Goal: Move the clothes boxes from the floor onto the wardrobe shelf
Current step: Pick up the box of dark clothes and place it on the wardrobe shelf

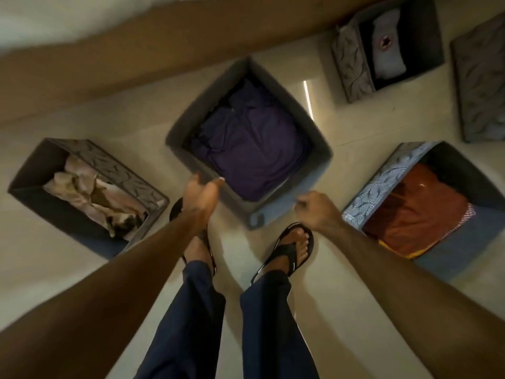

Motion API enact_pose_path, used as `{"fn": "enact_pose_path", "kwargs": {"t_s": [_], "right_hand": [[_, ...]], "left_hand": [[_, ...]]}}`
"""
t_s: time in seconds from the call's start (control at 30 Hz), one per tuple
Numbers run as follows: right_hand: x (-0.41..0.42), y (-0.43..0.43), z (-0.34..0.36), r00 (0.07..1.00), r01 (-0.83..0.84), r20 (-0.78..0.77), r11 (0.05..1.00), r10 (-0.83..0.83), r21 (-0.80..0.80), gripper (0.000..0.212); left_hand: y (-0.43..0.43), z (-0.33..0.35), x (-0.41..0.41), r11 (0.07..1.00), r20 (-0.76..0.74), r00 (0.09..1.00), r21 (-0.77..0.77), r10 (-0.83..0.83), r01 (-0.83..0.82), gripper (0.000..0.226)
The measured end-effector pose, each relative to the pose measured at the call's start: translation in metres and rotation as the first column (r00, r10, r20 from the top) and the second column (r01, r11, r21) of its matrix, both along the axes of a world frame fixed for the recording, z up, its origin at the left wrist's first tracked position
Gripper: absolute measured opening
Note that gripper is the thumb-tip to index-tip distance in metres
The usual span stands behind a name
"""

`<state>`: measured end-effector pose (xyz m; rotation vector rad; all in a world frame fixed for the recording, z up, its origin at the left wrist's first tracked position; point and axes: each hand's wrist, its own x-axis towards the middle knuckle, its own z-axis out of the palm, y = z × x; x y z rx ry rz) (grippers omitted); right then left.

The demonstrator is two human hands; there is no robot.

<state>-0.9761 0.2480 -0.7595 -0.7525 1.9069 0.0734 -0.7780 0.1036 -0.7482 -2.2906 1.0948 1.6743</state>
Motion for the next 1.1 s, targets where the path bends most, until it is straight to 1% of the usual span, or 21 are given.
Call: {"fn": "enact_pose_path", "kwargs": {"t_s": [0.03,0.07,0.1,0.13,0.17,0.23,0.27,0.33,0.37,0.4,0.47,0.5,0.53,0.6,0.67,0.77,0.87,0.93,1.03,1.1], "right_hand": [[0.007,0.005,0.002,0.997,-0.027,0.072,0.999,0.025,0.028,0.037],[0.010,0.005,0.002,0.995,-0.033,0.095,0.999,0.031,0.025,0.037],[0.011,0.001,0.001,0.997,-0.020,0.069,1.000,0.021,-0.015,0.035],[0.009,-0.005,0.001,1.000,-0.010,-0.009,0.996,0.009,-0.083,0.031],[0.007,-0.014,-0.001,0.992,-0.017,-0.126,0.986,-0.004,-0.165,0.027],[-0.001,-0.033,-0.003,0.924,-0.094,-0.383,0.955,-0.022,-0.283,0.024],[-0.005,-0.043,-0.004,0.880,-0.118,-0.473,0.943,-0.046,-0.311,0.027],[-0.012,-0.059,-0.008,0.830,-0.098,-0.548,0.943,-0.099,-0.319,0.033],[-0.016,-0.065,-0.013,0.832,-0.067,-0.544,0.954,-0.109,-0.293,0.035],[-0.019,-0.070,-0.021,0.856,-0.024,-0.506,0.970,-0.106,-0.243,0.036],[-0.027,-0.077,-0.034,0.934,0.103,-0.329,0.988,-0.137,-0.118,0.033],[-0.030,-0.079,-0.041,0.955,0.170,-0.232,0.982,-0.183,-0.078,0.028],[-0.031,-0.080,-0.045,0.960,0.208,-0.180,0.976,-0.215,-0.057,0.023],[-0.033,-0.075,-0.046,0.953,0.207,-0.211,0.976,-0.217,-0.068,0.022],[-0.032,-0.065,-0.038,0.946,0.172,-0.257,0.977,-0.199,-0.123,0.025],[-0.028,-0.044,-0.012,0.950,0.169,-0.230,0.969,-0.209,-0.182,0.026],[-0.029,-0.017,0.032,0.954,0.199,-0.184,0.958,-0.238,-0.207,0.024],[-0.031,0.003,0.082,0.943,0.247,-0.167,0.943,-0.287,-0.221,0.023],[-0.033,0.031,0.174,0.903,0.347,-0.195,0.918,-0.382,-0.191,0.025],[-0.032,0.053,0.247,0.870,0.417,-0.194,0.887,-0.452,-0.198,0.029]], "left_hand": [[-0.009,0.001,0.004,0.999,0.017,1.000,-0.045,0.000,0.001,0.069],[-0.017,-0.001,0.009,0.996,0.033,0.999,-0.080,-0.024,0.026,0.067],[-0.023,0.000,0.011,0.993,0.041,0.997,-0.094,-0.071,0.075,0.064],[-0.026,-0.003,0.014,0.988,0.047,0.991,-0.092,-0.122,0.126,0.063],[-0.027,-0.005,0.016,0.982,0.057,0.983,-0.068,-0.173,0.177,0.063],[-0.026,-0.008,0.016,0.965,0.062,0.964,-0.016,-0.260,0.261,0.066],[-0.026,-0.012,0.017,0.957,0.067,0.955,0.004,-0.289,0.290,0.067],[-0.028,-0.018,0.016,0.947,0.075,0.944,0.031,-0.322,0.320,0.069],[-0.030,-0.021,0.015,0.940,0.076,0.937,0.041,-0.341,0.339,0.069],[-0.033,-0.025,0.014,0.931,0.078,0.928,0.044,-0.365,0.363,0.070],[-0.041,-0.030,0.012,0.909,0.082,0.906,0.035,-0.416,0.414,0.073],[-0.046,-0.034,0.010,0.903,0.090,0.899,0.023,-0.429,0.429,0.076],[-0.051,-0.036,0.009,0.900,0.102,0.895,0.002,-0.434,0.436,0.078],[-0.056,-0.037,0.007,0.888,0.126,0.885,-0.050,-0.448,0.457,0.078],[-0.056,-0.030,0.004,0.864,0.142,0.866,-0.097,-0.479,0.494,0.075],[-0.051,0.000,-0.001,0.851,0.128,0.859,-0.126,-0.495,0.510,0.072],[-0.041,0.049,-0.004,0.858,0.089,0.865,-0.108,-0.494,0.502,0.073],[-0.029,0.103,-0.010,0.860,0.051,0.865,-0.093,-0.499,0.501,0.073],[-0.011,0.196,-0.023,0.830,0.033,0.834,-0.086,-0.551,0.551,0.071],[0.001,0.265,-0.034,0.800,0.035,0.804,-0.088,-0.594,0.594,0.070]]}}
